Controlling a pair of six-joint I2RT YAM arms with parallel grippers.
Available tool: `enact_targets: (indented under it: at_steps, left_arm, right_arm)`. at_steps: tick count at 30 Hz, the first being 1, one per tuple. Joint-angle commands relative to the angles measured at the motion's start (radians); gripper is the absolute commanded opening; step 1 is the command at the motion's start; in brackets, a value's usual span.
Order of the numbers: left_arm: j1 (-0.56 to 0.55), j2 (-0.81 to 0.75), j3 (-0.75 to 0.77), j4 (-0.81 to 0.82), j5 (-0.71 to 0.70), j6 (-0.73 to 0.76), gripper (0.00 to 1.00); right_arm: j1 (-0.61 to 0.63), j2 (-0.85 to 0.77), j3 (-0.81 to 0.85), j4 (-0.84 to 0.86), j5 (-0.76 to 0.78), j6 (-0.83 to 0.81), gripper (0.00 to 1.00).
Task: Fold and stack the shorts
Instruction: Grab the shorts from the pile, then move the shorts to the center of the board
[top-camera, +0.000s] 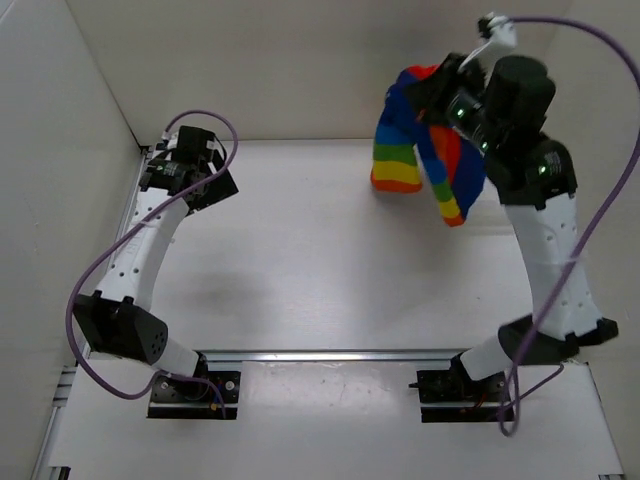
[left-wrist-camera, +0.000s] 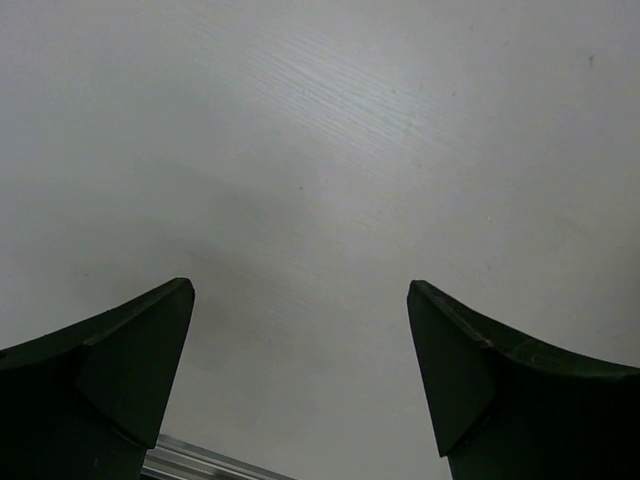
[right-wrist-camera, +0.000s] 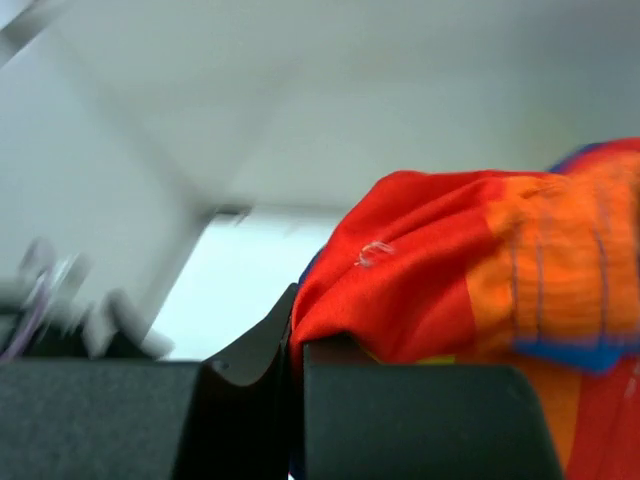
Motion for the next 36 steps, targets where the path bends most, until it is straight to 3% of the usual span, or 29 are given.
enact_targets:
  at_steps: [1, 4, 5, 8, 9, 11, 13, 15, 17, 18, 21, 24, 29, 30, 32, 36]
  left_arm:
    - [0.078, -0.082, 0.080, -0.050, 0.053, 0.016, 1.00]
    - [0.100, -0.094, 0.104, -0.050, 0.116, 0.016, 1.00]
    - [0.112, -0.103, 0.118, -0.050, 0.128, 0.025, 1.00]
    - [0.121, -0.113, 0.129, -0.050, 0.140, 0.036, 1.00]
    - [0.121, -0.113, 0.129, -0.050, 0.149, 0.045, 1.00]
    - [0.121, -0.113, 0.129, -0.050, 0.177, 0.068, 1.00]
    - [0.100, -0.134, 0.102, -0.050, 0.223, 0.081, 1.00]
    - [0.049, -0.145, 0.053, -0.030, 0.304, 0.093, 0.93]
    - [0.011, -0.169, -0.003, 0.001, 0.384, 0.108, 0.88]
    - [-0.044, -0.189, -0.061, 0.015, 0.425, 0.108, 0.86]
    - [-0.180, -0.232, -0.200, 0.087, 0.470, 0.063, 0.88]
    - [-0.323, -0.272, -0.311, 0.171, 0.521, -0.006, 0.96]
    - [-0.434, -0.370, -0.572, 0.196, 0.417, -0.158, 1.00]
    - [-0.434, -0.389, -0.604, 0.196, 0.407, -0.177, 1.00]
    - [-0.419, -0.441, -0.672, 0.196, 0.396, -0.217, 1.00]
    - [-0.356, -0.530, -0.748, 0.168, 0.380, -0.295, 1.00]
  right_arm:
    - [0.237, -0.030, -0.279, 0.012, 0.110, -0.051, 0.00]
    - [0.394, -0.041, -0.475, 0.012, 0.168, -0.006, 0.05]
    - [0.414, -0.026, -0.508, -0.001, 0.169, 0.019, 0.22]
    - [0.425, 0.003, -0.545, -0.063, 0.101, 0.083, 0.38]
    - [0.425, 0.003, -0.545, -0.098, 0.119, 0.084, 0.52]
    - [0.399, -0.007, -0.545, -0.125, 0.154, 0.084, 0.61]
    - [0.337, -0.060, -0.545, -0.136, 0.167, 0.084, 0.62]
    - [0.281, -0.124, -0.606, -0.137, 0.156, 0.084, 0.60]
    - [0.205, -0.188, -0.690, -0.137, 0.146, 0.084, 0.49]
    - [0.169, -0.210, -0.724, -0.137, 0.146, 0.084, 0.36]
    - [0.145, -0.271, -0.862, -0.137, 0.086, 0.116, 0.24]
    - [0.160, -0.296, -0.980, -0.111, 0.034, 0.165, 0.22]
    - [0.269, -0.272, -1.080, -0.003, -0.113, 0.257, 0.61]
    - [0.310, -0.259, -1.091, 0.047, -0.156, 0.272, 0.63]
    - [0.386, -0.210, -1.100, 0.083, -0.166, 0.314, 0.75]
    - [0.503, -0.115, -1.075, 0.143, -0.175, 0.404, 0.85]
